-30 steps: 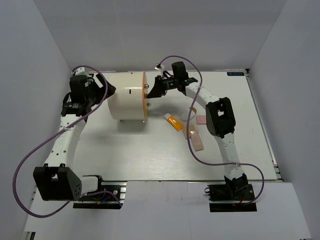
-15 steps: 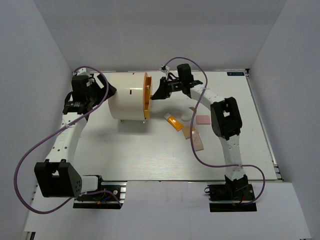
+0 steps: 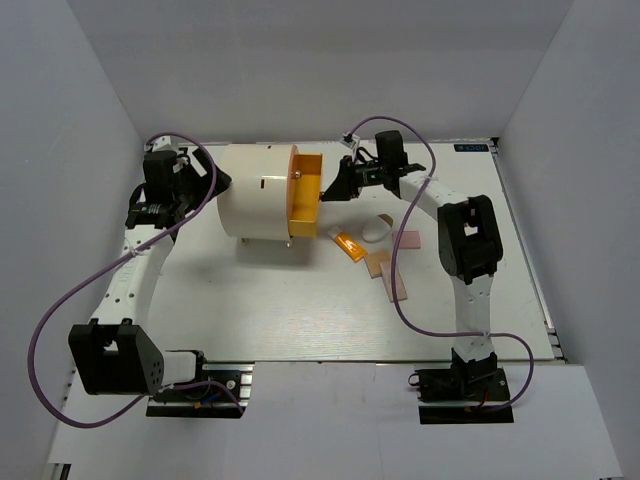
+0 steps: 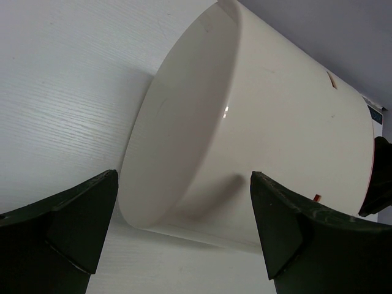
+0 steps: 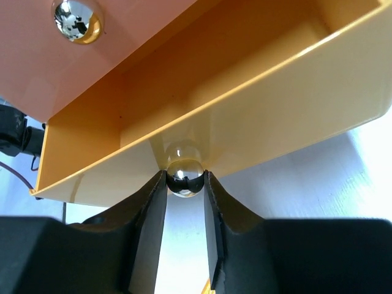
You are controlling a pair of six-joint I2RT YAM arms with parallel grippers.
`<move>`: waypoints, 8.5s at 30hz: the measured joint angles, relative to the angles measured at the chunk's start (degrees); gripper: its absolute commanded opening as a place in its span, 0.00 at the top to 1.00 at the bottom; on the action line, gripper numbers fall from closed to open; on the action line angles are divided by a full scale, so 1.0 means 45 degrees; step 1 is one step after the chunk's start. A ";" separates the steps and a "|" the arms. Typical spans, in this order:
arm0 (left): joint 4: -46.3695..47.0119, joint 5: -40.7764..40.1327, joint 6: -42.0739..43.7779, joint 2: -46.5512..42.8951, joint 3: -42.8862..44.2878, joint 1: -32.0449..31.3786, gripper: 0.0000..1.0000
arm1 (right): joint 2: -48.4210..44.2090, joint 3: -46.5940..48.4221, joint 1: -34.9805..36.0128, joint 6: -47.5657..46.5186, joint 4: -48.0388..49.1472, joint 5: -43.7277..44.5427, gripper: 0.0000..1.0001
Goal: Organize the makeup
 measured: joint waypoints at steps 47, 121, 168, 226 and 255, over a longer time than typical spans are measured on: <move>-0.0554 0.4794 0.2419 -0.8500 -0.5824 -0.0228 0.39 | -0.4726 -0.3823 -0.1656 0.1928 -0.6091 1.0428 0.11; -0.0636 0.4435 0.2385 -0.8165 -0.5979 -0.0228 0.39 | -0.2025 -0.1787 0.0505 -0.1894 -0.6207 1.0807 1.00; -0.0913 0.4459 0.2288 -0.7674 -0.5974 -0.0189 0.39 | -0.2822 -0.2778 0.1724 -0.0019 0.5756 -0.0296 0.44; -0.2438 0.4575 0.2132 -0.9884 -0.5765 -0.0219 0.30 | -0.2671 -0.4629 0.1953 -0.4614 -0.3779 0.9787 0.15; -0.2399 0.4396 0.1957 -1.0637 -0.5984 -0.0083 0.26 | -0.3730 -0.5037 0.1525 -0.4158 -0.3983 1.1676 0.66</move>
